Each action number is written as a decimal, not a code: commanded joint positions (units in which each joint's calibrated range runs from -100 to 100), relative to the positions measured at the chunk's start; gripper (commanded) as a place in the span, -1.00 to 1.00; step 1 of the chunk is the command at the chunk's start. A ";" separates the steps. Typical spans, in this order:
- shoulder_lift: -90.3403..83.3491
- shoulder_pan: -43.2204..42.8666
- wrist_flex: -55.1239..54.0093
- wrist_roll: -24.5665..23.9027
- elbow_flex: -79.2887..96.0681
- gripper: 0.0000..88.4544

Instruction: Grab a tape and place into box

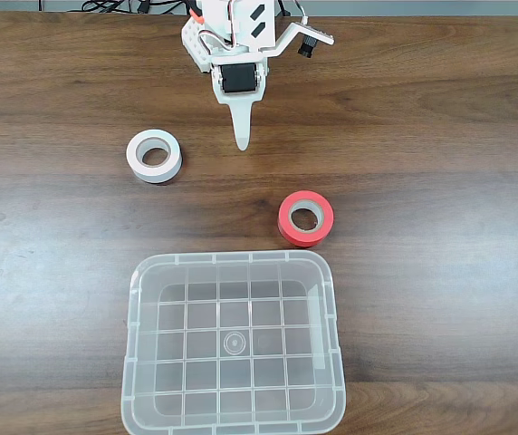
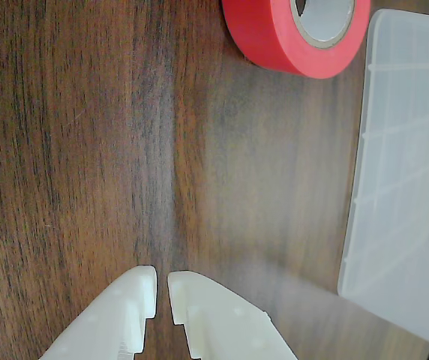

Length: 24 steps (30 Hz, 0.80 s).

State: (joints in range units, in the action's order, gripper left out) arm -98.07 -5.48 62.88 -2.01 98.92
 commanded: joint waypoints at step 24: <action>-0.72 0.36 -0.04 -0.36 -0.76 -0.97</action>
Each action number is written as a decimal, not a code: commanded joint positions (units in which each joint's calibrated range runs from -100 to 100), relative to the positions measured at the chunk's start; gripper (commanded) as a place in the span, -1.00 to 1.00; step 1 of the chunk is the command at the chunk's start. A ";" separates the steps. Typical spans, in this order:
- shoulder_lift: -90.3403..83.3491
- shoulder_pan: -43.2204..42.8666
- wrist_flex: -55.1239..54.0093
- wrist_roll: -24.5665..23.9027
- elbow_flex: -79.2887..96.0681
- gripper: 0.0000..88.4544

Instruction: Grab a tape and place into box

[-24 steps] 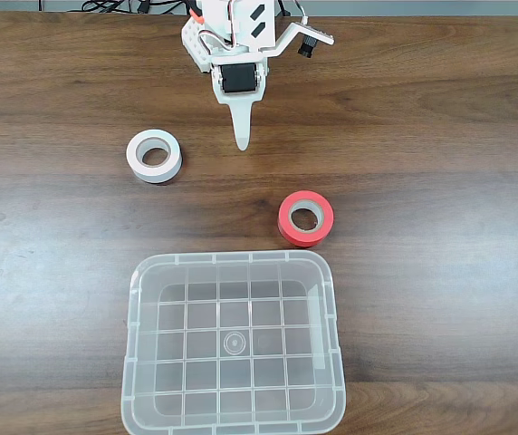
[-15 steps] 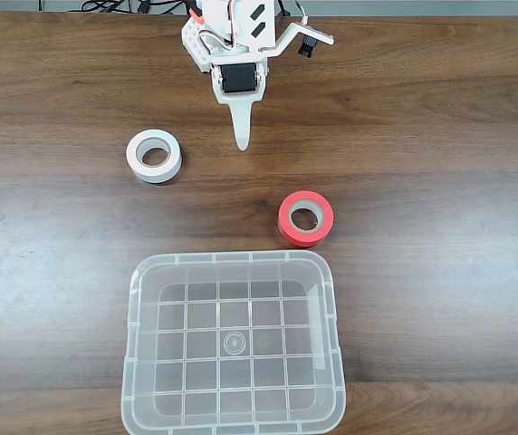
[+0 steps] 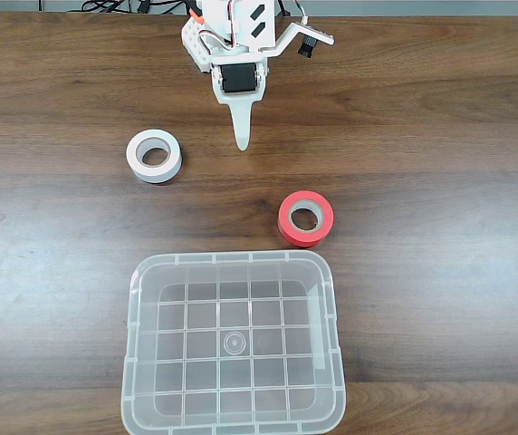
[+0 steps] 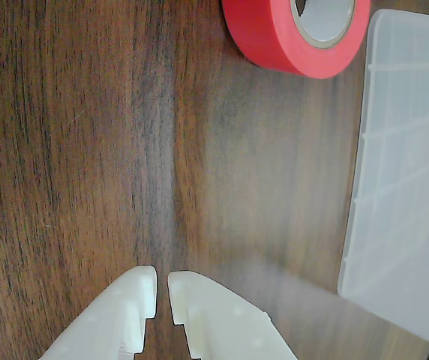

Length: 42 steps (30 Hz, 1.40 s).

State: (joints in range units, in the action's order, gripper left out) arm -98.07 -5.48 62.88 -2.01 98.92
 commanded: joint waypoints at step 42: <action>0.41 24.36 4.84 -0.52 -11.88 -0.97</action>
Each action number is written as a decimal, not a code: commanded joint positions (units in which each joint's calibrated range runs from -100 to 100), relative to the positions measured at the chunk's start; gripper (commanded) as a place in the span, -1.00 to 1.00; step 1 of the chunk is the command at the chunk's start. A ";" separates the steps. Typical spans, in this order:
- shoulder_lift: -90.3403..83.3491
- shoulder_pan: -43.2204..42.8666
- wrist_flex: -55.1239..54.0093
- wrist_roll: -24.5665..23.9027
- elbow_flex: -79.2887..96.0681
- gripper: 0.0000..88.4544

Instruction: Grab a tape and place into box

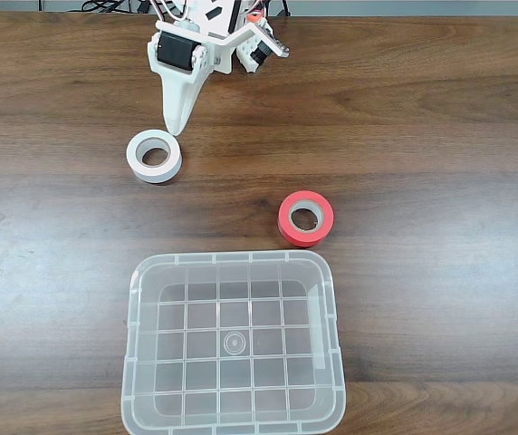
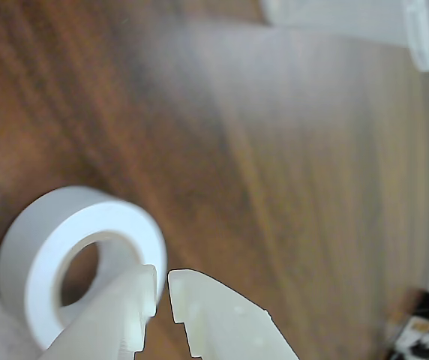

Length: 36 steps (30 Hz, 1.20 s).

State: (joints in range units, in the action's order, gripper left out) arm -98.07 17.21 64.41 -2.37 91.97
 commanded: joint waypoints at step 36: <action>64.04 6.79 6.83 5.70 -54.69 -0.97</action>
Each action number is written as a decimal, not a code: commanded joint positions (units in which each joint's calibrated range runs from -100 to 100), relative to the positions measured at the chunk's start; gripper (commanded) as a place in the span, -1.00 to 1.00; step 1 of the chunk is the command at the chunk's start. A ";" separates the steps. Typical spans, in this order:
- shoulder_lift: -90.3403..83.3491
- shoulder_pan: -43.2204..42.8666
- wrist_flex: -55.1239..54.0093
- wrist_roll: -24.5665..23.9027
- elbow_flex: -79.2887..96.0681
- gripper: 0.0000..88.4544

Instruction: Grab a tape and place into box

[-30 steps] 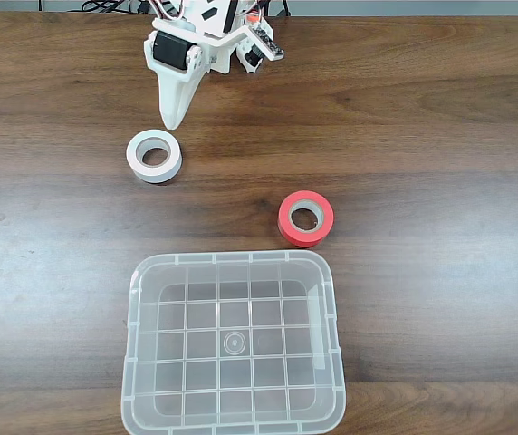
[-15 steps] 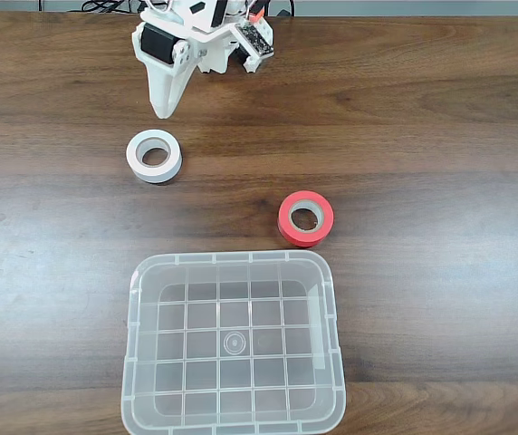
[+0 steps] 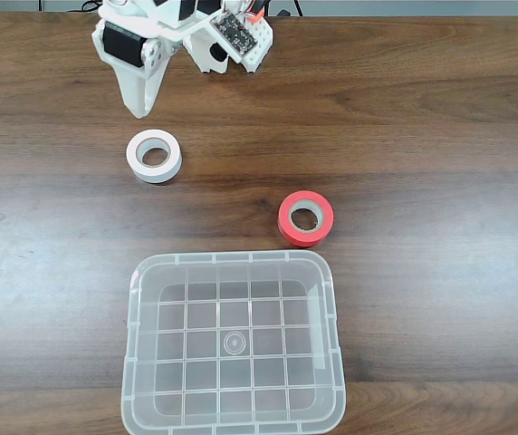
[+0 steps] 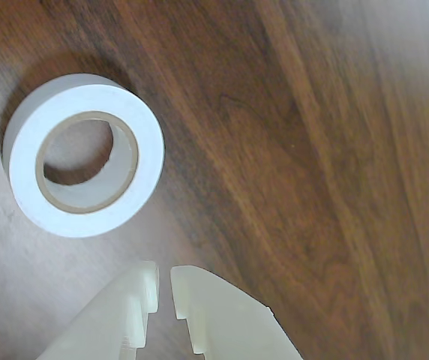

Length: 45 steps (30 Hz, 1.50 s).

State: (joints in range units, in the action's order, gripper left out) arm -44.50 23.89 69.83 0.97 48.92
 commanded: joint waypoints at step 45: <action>33.63 -0.34 -17.09 9.79 -2.18 -0.32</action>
State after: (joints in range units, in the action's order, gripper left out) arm -10.51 23.89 54.15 10.46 46.39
